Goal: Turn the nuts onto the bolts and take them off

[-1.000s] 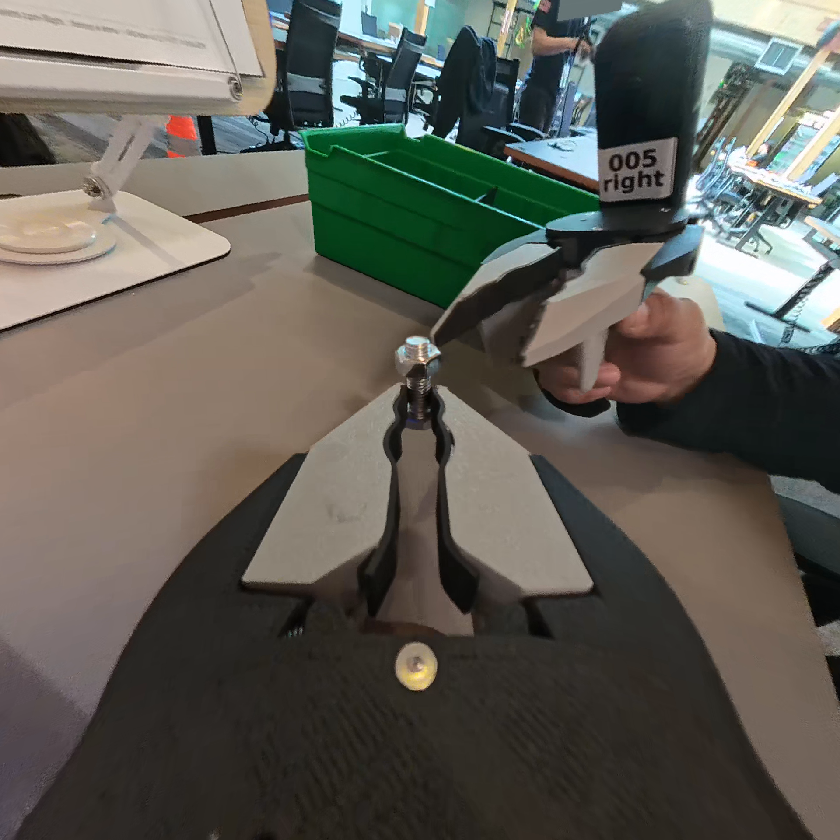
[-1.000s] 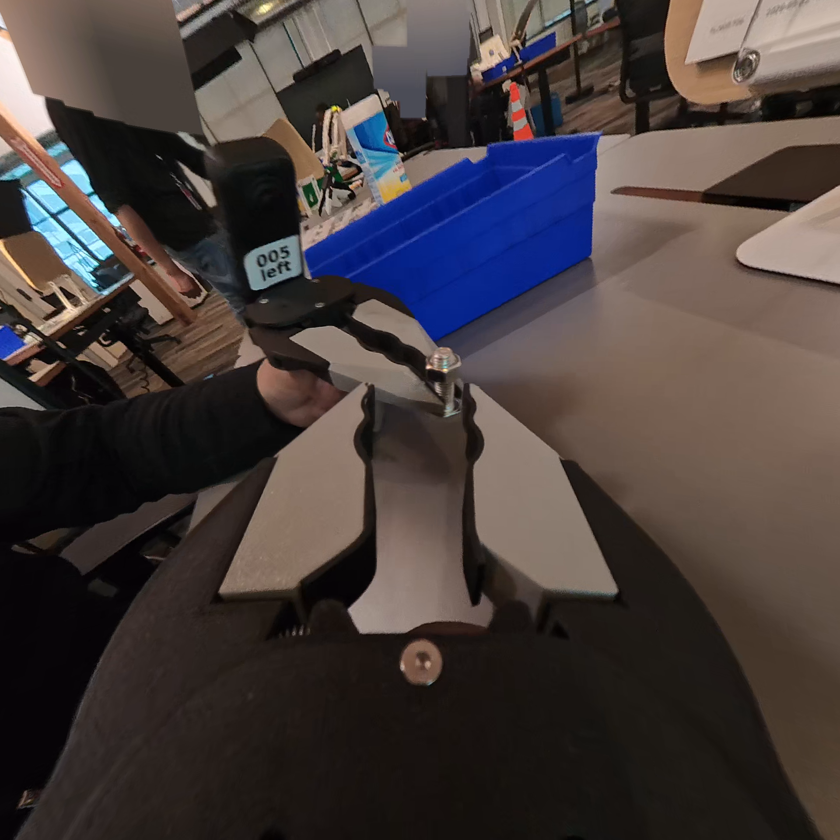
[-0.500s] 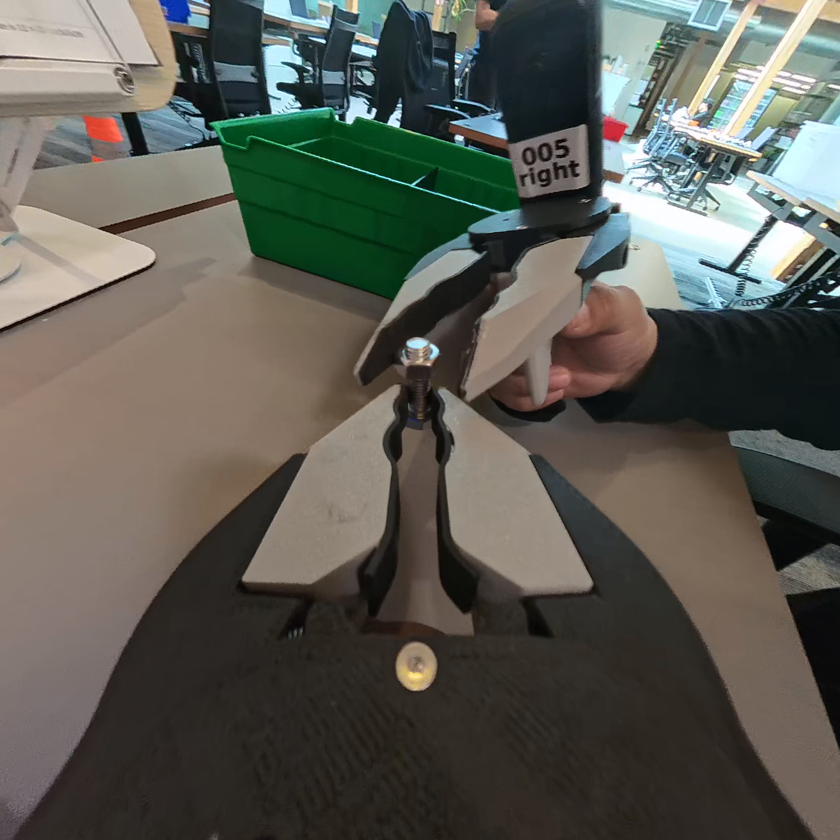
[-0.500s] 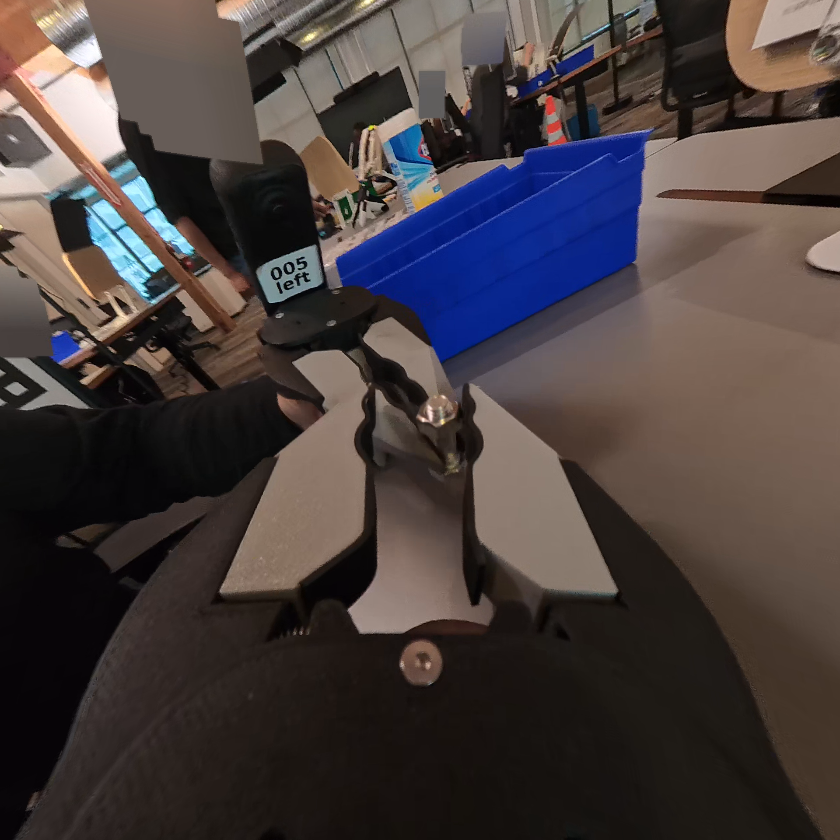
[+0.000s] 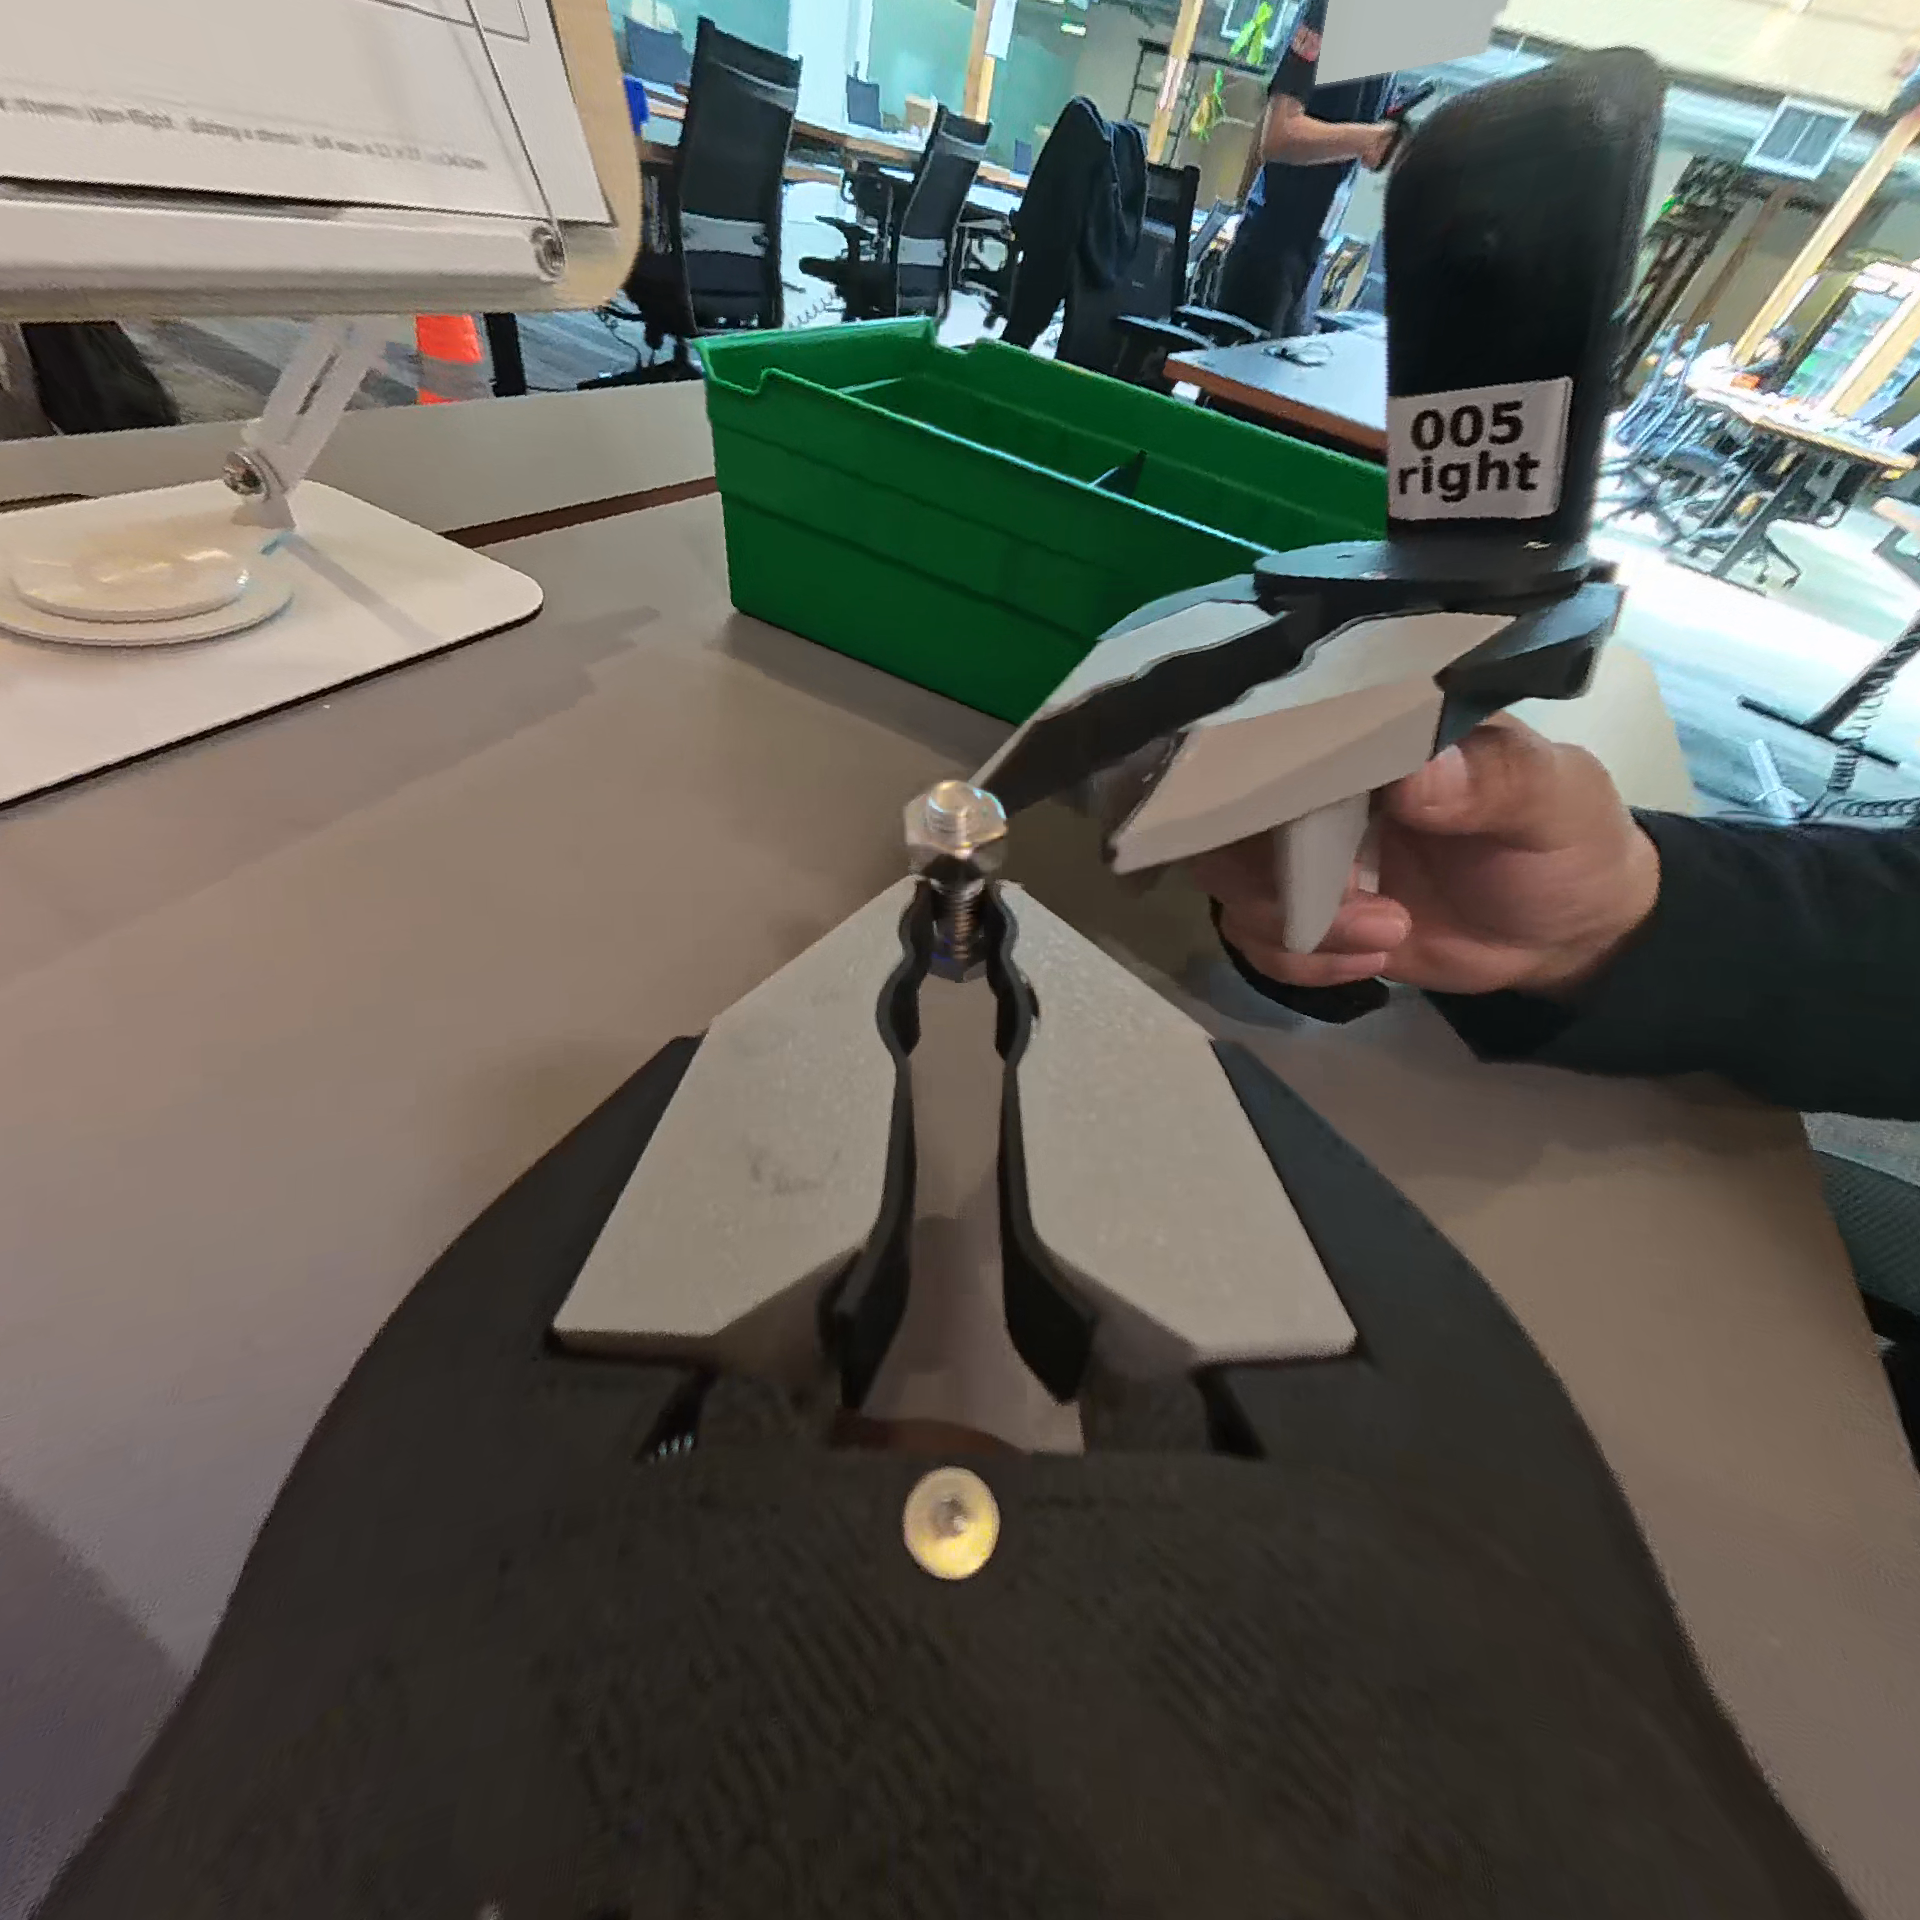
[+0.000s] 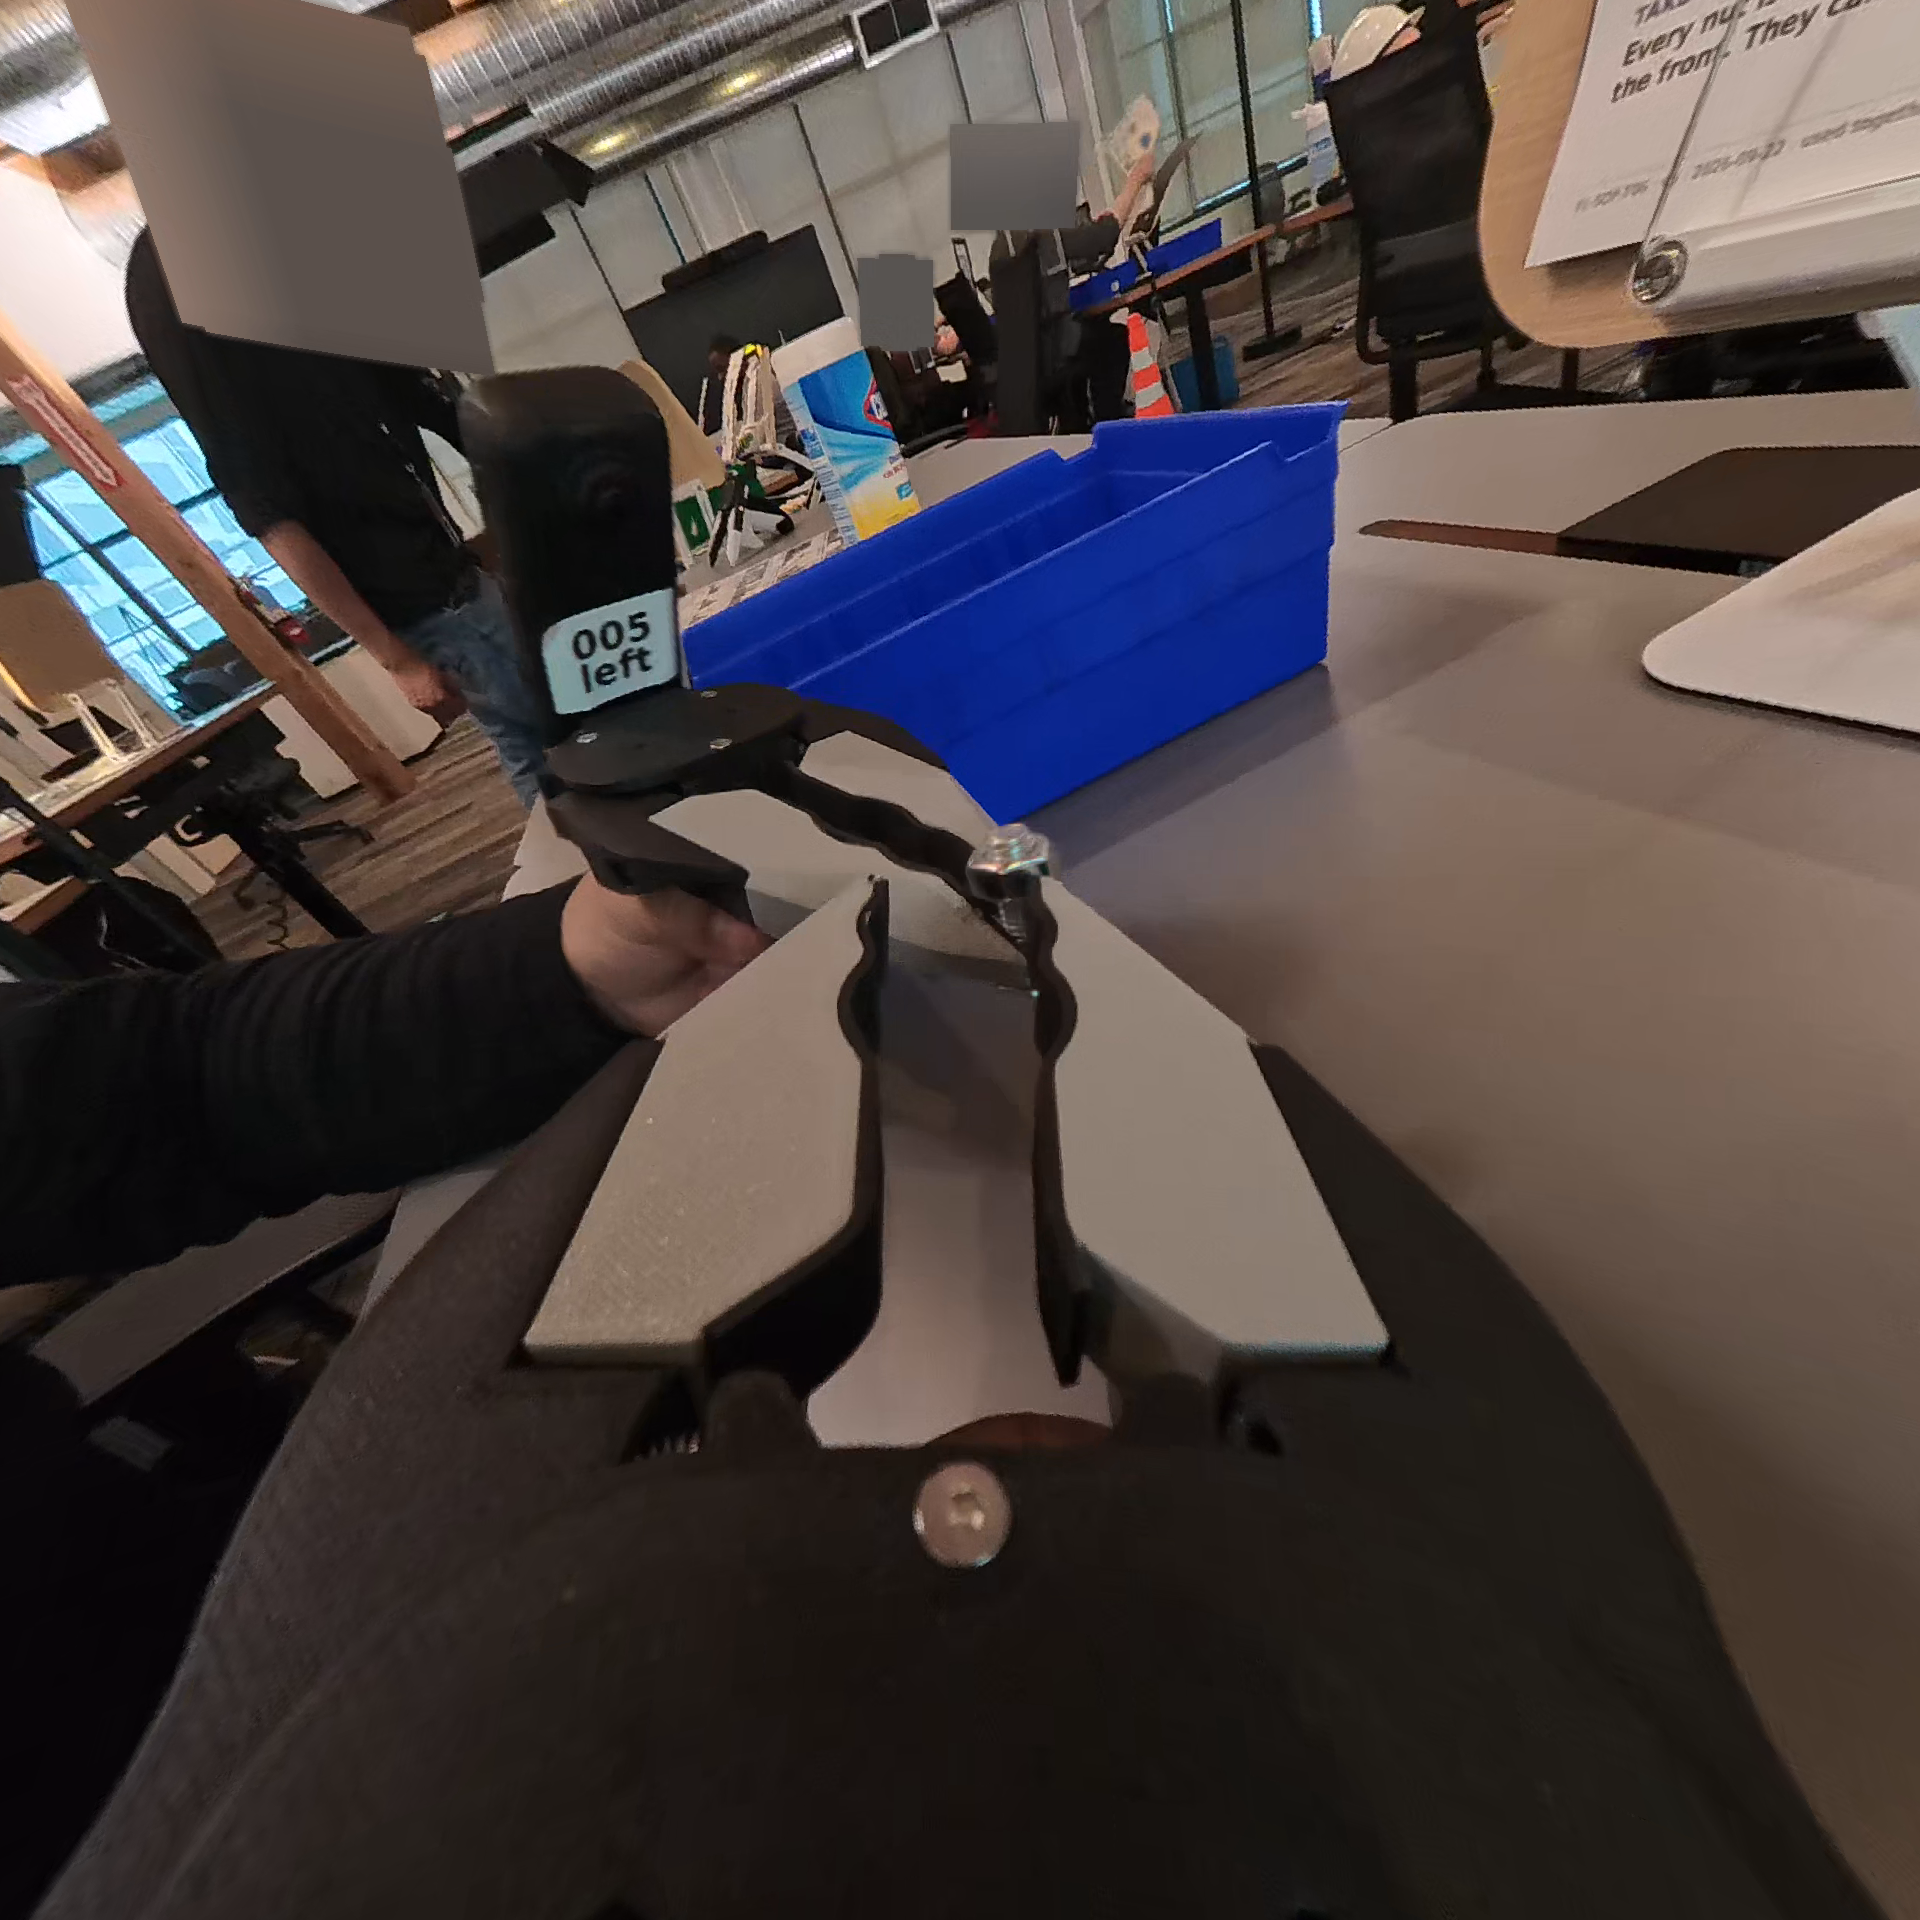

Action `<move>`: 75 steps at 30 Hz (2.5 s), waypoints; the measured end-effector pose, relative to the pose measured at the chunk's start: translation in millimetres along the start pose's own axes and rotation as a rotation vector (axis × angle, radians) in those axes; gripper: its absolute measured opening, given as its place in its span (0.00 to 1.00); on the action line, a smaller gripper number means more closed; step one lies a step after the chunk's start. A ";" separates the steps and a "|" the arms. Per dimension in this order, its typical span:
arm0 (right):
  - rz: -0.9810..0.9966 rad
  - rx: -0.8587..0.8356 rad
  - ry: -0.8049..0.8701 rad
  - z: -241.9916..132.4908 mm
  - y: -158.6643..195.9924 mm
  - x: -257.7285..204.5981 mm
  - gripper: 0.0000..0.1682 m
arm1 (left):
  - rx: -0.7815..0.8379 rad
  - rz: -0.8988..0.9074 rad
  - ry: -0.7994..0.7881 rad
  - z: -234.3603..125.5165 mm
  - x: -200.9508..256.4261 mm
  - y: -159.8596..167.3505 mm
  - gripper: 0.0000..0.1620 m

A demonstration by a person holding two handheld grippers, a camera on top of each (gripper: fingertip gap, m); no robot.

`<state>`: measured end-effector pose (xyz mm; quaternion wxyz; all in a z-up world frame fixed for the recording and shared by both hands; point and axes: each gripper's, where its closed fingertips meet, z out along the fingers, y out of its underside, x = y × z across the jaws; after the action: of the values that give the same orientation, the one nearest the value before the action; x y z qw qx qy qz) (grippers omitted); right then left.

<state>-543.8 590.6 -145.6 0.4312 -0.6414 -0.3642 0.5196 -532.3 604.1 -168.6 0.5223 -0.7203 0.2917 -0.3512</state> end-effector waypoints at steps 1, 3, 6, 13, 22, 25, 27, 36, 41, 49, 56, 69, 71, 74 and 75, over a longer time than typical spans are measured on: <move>-0.002 0.001 0.019 1.5 0.3 1.8 0.16 | -0.005 0.008 -0.003 1.0 0.7 0.4 0.04; 0.004 -0.002 0.059 3.1 0.5 6.1 0.19 | 0.010 0.006 0.016 1.5 5.1 -2.1 0.04; -0.004 -0.012 0.026 7.7 3.2 -2.0 0.21 | 0.001 0.015 0.038 2.8 10.8 -1.1 0.04; -0.013 0.014 0.035 5.8 -1.0 -1.2 0.21 | 0.000 0.041 0.018 3.4 12.1 -1.8 0.04; -0.133 -0.023 0.122 0.6 -0.2 6.2 0.17 | -0.015 0.024 0.016 0.7 7.9 0.8 0.04; -0.116 -0.036 0.098 5.0 4.3 2.8 0.16 | -0.046 0.076 0.030 4.3 16.7 5.6 0.04; -0.098 -0.057 0.097 4.1 7.4 4.7 0.10 | -0.053 0.090 0.030 5.6 18.9 6.9 0.04; 0.023 -0.038 0.056 0.8 5.2 7.5 0.10 | -0.049 0.056 0.025 7.1 17.0 8.1 0.06; 0.018 -0.034 0.048 0.6 3.1 4.5 0.10 | -0.052 0.075 0.042 6.2 20.3 7.8 0.04; 0.049 0.002 0.044 0.3 -1.3 5.5 0.10 | -0.025 0.026 0.014 4.3 14.7 2.3 0.04; 0.001 0.010 0.059 -1.8 -3.5 3.9 0.20 | 0.016 -0.037 -0.011 -1.8 0.4 -3.2 0.04; -0.006 0.052 0.063 3.1 -6.9 -0.5 0.24 | 0.036 0.015 -0.035 0.8 6.9 -8.2 0.04; 0.005 0.061 0.061 -1.8 -9.4 2.1 0.15 | 0.041 0.019 -0.060 -2.9 -0.9 -9.3 0.04; 0.002 0.074 0.063 -4.5 -12.6 2.9 0.13 | 0.026 0.030 -0.067 -1.5 -1.5 -6.3 0.04; 0.000 0.071 0.057 -3.3 -12.3 1.4 0.14 | 0.026 0.026 -0.057 0.5 1.8 -5.9 0.04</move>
<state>-540.5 595.7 -134.3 0.4639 -0.6403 -0.3330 0.5137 -530.6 604.6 -162.8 0.5443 -0.7191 0.2816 -0.3275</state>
